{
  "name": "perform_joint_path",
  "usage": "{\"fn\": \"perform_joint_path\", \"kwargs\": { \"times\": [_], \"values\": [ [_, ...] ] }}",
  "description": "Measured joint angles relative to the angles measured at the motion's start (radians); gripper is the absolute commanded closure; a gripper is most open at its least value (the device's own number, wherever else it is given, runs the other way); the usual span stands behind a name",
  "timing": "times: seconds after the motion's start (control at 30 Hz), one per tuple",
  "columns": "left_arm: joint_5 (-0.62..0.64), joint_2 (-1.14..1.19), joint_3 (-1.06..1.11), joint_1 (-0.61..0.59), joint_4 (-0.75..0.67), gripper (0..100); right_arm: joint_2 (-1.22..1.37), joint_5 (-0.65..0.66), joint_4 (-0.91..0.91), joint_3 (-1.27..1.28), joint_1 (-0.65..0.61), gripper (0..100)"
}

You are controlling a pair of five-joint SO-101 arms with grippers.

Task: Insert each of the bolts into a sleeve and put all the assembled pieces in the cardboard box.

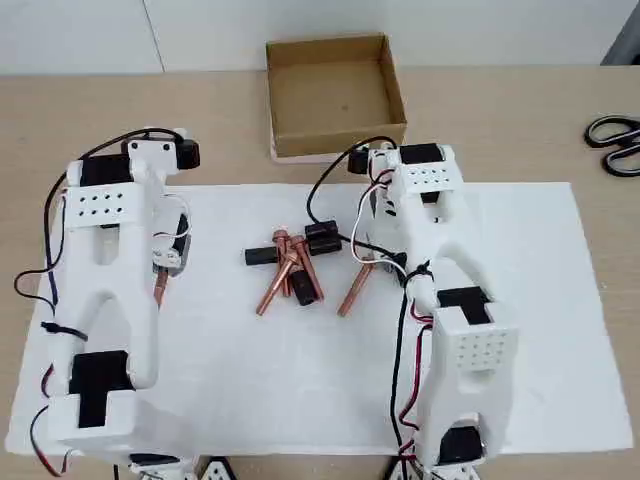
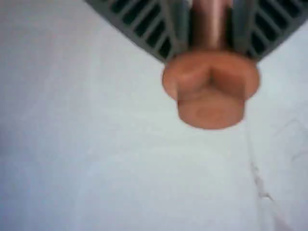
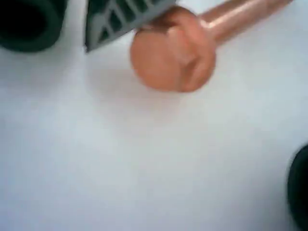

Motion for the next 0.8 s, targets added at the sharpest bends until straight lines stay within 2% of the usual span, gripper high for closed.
{"fn": "perform_joint_path", "kwargs": {
  "times": [0.13, 0.33, 0.47, 0.67, 0.8],
  "values": [
    [0.0, 0.0, 0.0, 0.0, 0.0, 99, 0.032, 0.002, -0.005, -0.018, 0.003, 89.2],
    [0.0, 0.0, 0.0, 0.0, 0.0, 99, 0.032, 0.018, -0.008, -0.018, 0.008, 90.7],
    [0.0, 0.0, 0.0, 0.0, 0.0, 99, 0.032, 0.025, -0.008, -0.018, 0.009, 99.8],
    [0.0, 0.0, 0.0, 0.0, 0.0, 99, 0.032, 0.031, -0.009, -0.02, 0.014, 98.1],
    [0.0, 0.0, 0.0, 0.0, 0.0, 99, 0.032, 0.031, -0.008, -0.02, 0.025, 89.0]
  ]
}}
